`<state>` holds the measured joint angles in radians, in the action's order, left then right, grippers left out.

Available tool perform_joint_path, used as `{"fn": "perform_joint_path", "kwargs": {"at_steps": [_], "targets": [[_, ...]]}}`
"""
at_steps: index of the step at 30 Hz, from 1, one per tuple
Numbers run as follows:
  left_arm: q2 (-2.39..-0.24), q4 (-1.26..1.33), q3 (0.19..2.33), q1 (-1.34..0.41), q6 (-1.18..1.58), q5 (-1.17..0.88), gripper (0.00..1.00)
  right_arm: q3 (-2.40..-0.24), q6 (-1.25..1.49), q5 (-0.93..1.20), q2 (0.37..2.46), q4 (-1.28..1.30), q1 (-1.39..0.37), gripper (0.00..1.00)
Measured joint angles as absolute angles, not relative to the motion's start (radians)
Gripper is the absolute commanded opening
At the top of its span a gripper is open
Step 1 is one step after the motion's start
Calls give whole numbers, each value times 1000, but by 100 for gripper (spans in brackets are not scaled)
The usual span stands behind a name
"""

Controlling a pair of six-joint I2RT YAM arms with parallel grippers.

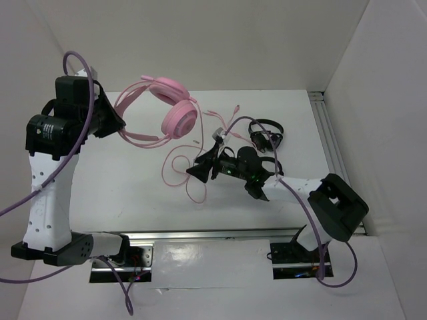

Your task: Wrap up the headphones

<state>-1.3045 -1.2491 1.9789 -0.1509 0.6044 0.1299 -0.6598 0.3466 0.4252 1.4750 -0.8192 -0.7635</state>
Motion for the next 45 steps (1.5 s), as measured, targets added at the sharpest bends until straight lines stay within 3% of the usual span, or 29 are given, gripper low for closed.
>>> {"fn": "perform_joint_path", "kwargs": {"at_steps": [3, 4, 8, 9, 15, 20, 24, 34, 45], "targets": [[-1304, -1250, 1983, -151, 604, 128, 0, -693, 343, 426, 1517, -826, -770, 53], [-1304, -1251, 1983, -151, 603, 128, 0, -701, 342, 426, 1531, -831, -772, 39], [-1304, -1253, 1983, -151, 602, 128, 0, -737, 358, 442, 1607, -871, -776, 5], [-1304, -1254, 1983, -151, 601, 130, 0, -742, 364, 442, 1620, -879, -777, 1], [-1292, -1251, 1954, -151, 572, 220, 0, -694, 355, 360, 1554, -841, -799, 0], [-1262, -1209, 1811, -160, 547, 391, 0, -630, 253, 59, 1245, -611, -930, 0], [-1262, -1185, 1689, -249, 519, 548, 0, -705, 126, -211, 1080, -389, -1077, 0], [-1310, -1166, 1503, -580, 493, 806, 0, -952, -70, -824, 1102, 40, -1336, 0], [-1328, -1023, 1399, -938, 309, 833, 0, -977, -197, -1056, 1046, 161, -1365, 0]]}}
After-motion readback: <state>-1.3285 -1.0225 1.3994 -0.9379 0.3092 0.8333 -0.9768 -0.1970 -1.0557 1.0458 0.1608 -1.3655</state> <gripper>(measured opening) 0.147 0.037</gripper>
